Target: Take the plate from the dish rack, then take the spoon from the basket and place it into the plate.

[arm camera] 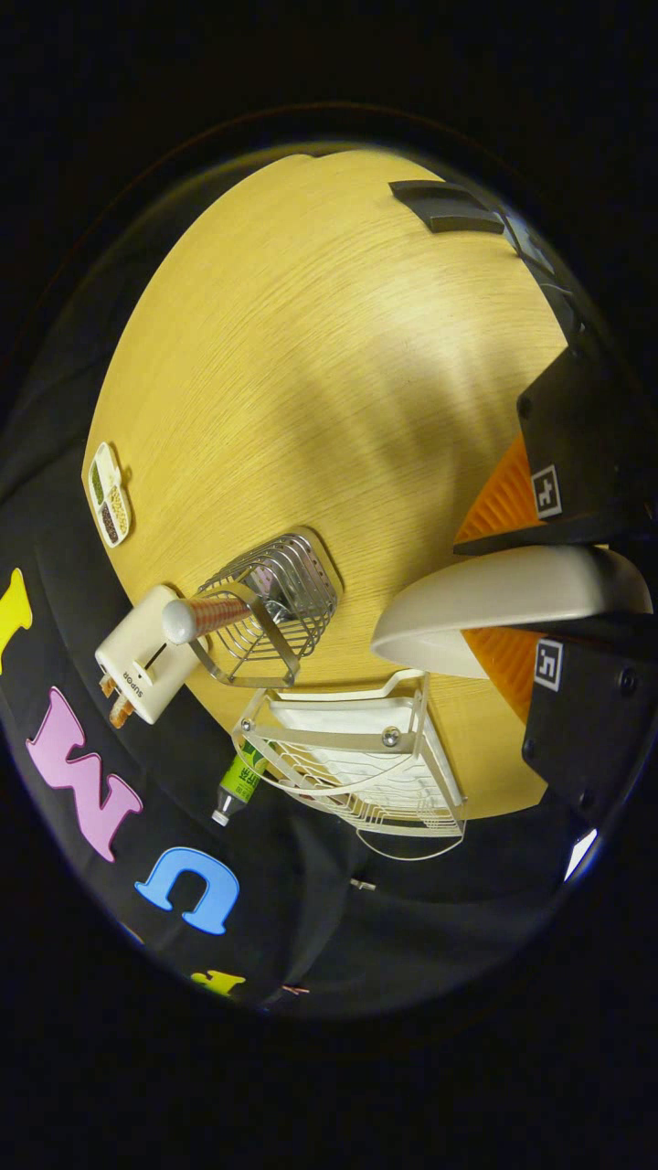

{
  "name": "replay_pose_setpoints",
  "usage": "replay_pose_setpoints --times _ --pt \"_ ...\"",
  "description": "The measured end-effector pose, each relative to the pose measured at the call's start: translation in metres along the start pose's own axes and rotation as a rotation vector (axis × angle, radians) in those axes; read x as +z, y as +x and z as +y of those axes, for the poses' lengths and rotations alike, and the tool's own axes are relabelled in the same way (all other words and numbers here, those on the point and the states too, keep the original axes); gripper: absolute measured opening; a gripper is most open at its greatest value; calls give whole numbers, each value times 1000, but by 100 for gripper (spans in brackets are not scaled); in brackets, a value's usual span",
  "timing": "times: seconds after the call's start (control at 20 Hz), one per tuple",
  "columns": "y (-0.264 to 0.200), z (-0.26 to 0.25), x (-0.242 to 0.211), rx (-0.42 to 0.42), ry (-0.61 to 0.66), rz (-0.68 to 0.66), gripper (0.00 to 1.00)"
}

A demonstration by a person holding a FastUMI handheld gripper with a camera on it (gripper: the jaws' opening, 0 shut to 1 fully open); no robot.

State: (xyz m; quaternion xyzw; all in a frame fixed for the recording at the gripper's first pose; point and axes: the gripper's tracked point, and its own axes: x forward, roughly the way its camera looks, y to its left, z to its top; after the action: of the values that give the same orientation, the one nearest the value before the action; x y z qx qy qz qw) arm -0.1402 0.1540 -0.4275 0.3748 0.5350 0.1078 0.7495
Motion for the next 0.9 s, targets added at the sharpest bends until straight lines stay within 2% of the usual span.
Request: replay_pose_setpoints --times 0.15,0.5,0.6,0.65,0.7,0.85,0.9 --pt "8 -5 2 -41 -5 -2 35" --pt "14 -21 4 -116 -9 -1 57" --pt "12 -32 12 -152 -19 -16 58" --pt "11 -34 14 -154 -17 -24 62" --pt "10 -34 16 -151 -13 -30 75" --pt "-4 -32 26 -152 -52 -62 79" --pt "-10 -28 30 -142 -79 -72 85"
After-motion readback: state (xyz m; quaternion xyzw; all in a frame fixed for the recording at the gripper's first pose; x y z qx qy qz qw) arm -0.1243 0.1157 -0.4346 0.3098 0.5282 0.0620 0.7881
